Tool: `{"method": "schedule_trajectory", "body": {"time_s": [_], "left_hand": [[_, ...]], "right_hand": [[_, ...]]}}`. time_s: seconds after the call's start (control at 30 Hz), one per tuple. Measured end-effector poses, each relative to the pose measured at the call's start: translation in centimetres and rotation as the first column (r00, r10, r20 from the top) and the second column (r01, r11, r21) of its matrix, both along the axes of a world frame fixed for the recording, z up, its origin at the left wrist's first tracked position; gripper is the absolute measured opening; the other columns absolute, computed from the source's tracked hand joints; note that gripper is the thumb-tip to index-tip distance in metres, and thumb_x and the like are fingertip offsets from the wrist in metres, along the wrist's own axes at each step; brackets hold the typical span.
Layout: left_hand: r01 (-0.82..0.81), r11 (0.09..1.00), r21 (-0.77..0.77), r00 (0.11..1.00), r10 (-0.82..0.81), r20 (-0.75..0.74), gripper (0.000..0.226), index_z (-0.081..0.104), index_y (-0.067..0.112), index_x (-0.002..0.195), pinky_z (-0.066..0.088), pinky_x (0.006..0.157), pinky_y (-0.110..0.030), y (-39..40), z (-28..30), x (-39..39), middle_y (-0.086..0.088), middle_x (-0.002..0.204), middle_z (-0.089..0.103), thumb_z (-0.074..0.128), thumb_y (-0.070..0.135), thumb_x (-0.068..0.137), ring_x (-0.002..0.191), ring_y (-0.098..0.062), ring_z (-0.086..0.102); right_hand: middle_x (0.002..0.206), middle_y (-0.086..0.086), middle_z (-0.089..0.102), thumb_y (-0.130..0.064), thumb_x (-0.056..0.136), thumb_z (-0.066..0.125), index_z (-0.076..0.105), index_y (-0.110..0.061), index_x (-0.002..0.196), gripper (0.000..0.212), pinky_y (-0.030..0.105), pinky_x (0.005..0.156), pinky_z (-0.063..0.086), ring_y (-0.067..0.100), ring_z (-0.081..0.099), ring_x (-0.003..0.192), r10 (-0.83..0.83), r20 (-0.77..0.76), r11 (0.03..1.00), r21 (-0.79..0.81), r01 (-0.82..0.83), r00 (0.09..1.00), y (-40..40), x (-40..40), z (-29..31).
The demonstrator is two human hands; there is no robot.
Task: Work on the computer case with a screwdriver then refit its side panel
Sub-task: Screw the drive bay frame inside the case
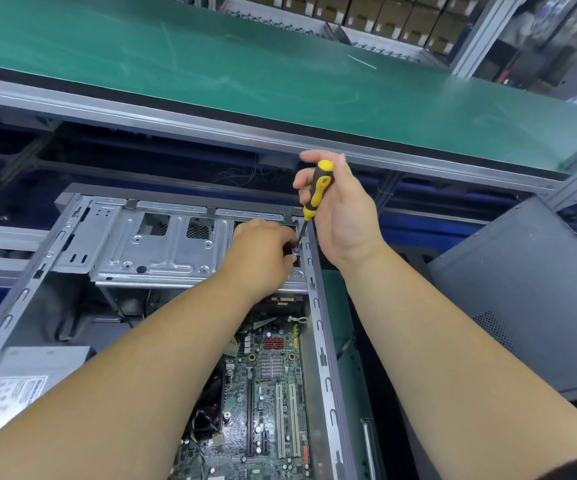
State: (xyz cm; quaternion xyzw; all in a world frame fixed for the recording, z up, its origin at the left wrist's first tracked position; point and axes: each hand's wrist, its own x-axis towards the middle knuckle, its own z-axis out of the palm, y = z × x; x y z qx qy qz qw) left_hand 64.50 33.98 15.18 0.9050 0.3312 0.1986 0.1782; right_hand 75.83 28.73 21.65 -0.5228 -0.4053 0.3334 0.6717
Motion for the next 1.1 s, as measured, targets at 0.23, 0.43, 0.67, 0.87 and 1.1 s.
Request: {"method": "schedule_trajectory", "body": {"time_s": [0.23,0.43,0.67,0.87,1.1], "left_hand": [[0.001,1.000,-0.004,1.000,-0.001,-0.022,0.020,0.068,0.024,0.107,0.038,0.098,-0.040,0.06,0.14,0.02,0.002,0.103,0.067,0.063,0.029,0.088,0.107,-0.026,0.051],[-0.001,1.000,0.007,1.000,0.001,-0.011,0.021,0.069,0.025,0.108,0.039,0.099,-0.042,0.05,0.02,0.01,0.002,0.104,0.068,0.064,0.029,0.088,0.107,-0.026,0.052],[-0.003,1.000,0.010,1.000,0.003,0.008,0.021,0.069,0.024,0.106,0.037,0.096,-0.038,0.25,-0.31,0.13,0.003,0.100,0.068,0.065,0.028,0.087,0.105,-0.025,0.052],[-0.001,1.000,0.013,1.000,0.001,0.004,0.025,0.069,0.024,0.112,0.036,0.097,-0.038,0.22,-0.36,0.13,0.002,0.105,0.068,0.064,0.028,0.087,0.108,-0.025,0.051],[0.000,1.000,0.011,1.000,0.000,0.008,0.021,0.068,0.025,0.107,0.035,0.096,-0.037,0.28,-0.36,0.12,0.004,0.100,0.067,0.064,0.029,0.088,0.105,-0.024,0.051]], "right_hand": [[0.084,-0.004,0.071,-0.029,0.091,0.061,0.056,-0.013,0.101,0.020,0.033,0.085,0.053,0.018,0.070,0.090,-0.031,0.151,0.997,-0.071,0.042,0.988,0.36,0.11,0.19],[0.080,-0.004,0.061,-0.043,0.095,0.046,0.057,-0.023,0.100,0.024,0.033,0.079,0.041,0.012,0.049,0.072,-0.026,0.095,0.999,-0.032,0.029,0.995,0.44,-0.12,0.09],[0.088,-0.003,0.068,-0.031,0.094,0.050,0.062,-0.015,0.099,0.021,0.039,0.090,0.050,0.018,0.065,0.087,-0.047,0.059,0.999,0.000,0.047,0.997,0.16,0.43,0.08],[0.082,-0.005,0.066,-0.033,0.091,0.056,0.050,-0.022,0.096,0.013,0.031,0.077,0.041,0.011,0.051,0.069,-0.060,0.122,0.998,-0.029,0.064,0.991,0.36,0.23,0.10],[0.094,0.001,0.067,-0.032,0.097,0.039,0.063,-0.012,0.104,0.032,0.039,0.089,0.050,0.018,0.063,0.089,-0.020,0.045,1.000,0.022,0.019,0.999,-0.03,0.43,-0.01]]}}
